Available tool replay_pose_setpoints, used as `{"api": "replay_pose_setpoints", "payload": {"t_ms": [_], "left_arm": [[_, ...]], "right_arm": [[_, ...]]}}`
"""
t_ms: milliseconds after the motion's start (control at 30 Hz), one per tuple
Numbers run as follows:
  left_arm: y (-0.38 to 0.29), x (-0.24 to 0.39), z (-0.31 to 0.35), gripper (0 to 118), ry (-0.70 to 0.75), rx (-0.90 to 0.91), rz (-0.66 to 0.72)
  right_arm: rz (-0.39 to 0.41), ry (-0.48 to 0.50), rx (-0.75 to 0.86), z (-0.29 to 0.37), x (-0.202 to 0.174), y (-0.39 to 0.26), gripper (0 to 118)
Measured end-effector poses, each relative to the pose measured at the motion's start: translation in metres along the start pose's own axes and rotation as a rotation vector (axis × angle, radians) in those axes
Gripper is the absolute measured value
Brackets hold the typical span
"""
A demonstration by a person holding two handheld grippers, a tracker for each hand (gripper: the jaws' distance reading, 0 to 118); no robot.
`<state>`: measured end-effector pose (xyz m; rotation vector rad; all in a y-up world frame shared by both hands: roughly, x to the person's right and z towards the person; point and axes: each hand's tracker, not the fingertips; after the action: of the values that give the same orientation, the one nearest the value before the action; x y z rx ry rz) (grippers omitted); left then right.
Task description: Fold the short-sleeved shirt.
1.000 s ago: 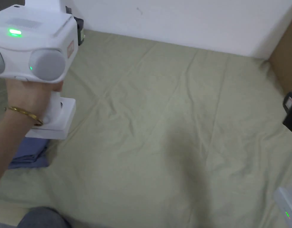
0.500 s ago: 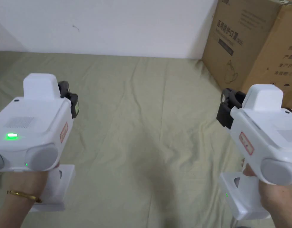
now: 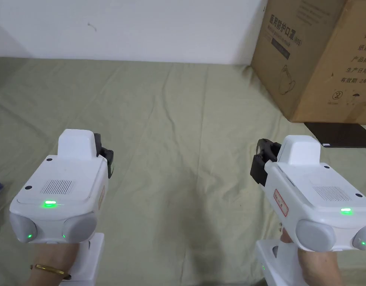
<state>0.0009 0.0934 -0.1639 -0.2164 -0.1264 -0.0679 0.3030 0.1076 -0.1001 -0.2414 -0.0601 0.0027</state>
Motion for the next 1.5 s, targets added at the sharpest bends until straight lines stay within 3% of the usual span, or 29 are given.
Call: {"api": "replay_pose_setpoints", "payload": {"t_ms": [100, 167, 200, 233, 267, 300, 333, 367, 400, 500, 600, 1500], "left_arm": [[-0.0003, 0.0008, 0.0014, 2, 0.003, 0.004, -0.003], [0.0006, 0.0002, 0.0023, 25, 0.0, 0.006, 0.007], [0.0009, -0.0001, 0.0026, 49, 0.001, 0.007, 0.013], [0.001, -0.0005, 0.0028, 86, -0.004, 0.007, 0.022], [0.0015, -0.0008, 0.0023, 101, -0.008, 0.004, 0.029], [0.0021, -0.0006, 0.0013, 107, -0.009, -0.002, 0.03], [0.002, 0.0, 0.0009, 107, -0.006, -0.003, 0.028], [0.002, 0.0005, 0.0047, 118, 0.002, 0.006, 0.021], [0.0015, 0.0013, 0.0075, 118, 0.014, 0.035, 0.006], [0.0035, 0.0021, 0.0088, 118, 0.013, 0.035, -0.012], [0.0062, 0.0004, 0.0085, 118, 0.004, 0.031, 0.0], [0.0037, 0.0034, 0.0086, 118, 0.005, 0.031, 0.001]], "right_arm": [[0.003, 0.001, -0.007, 0.0009, -0.0014, -0.0017, 0], [-0.001, 0.005, -0.002, 0.0027, -0.0013, -0.0011, 4], [-0.003, 0.005, 0.001, 0.0036, -0.0019, 0.0001, 15], [-0.003, 0.002, 0.0, 0.0038, -0.0025, 0.0014, 43], [-0.006, 0.003, 0.002, 0.0028, -0.0016, -0.0005, 60], [-0.014, 0.01, 0.003, 0.0024, -0.0014, -0.0001, 69], [-0.014, 0.01, 0.001, 0.0018, -0.0011, 0.0005, 69], [-0.02, 0.016, 0.001, 0.002, -0.0015, 0.0013, 88], [-0.023, 0.019, -0.001, 0.0032, -0.002, 0.0031, 99], [-0.007, -0.003, -0.002, 0.0038, -0.0062, 0.0039, 104], [-0.005, -0.01, 0.004, 0.0029, -0.0056, 0.003, 117], [0.001, -0.006, 0.024, 0.003, -0.007, 0.0037, 118]]}}
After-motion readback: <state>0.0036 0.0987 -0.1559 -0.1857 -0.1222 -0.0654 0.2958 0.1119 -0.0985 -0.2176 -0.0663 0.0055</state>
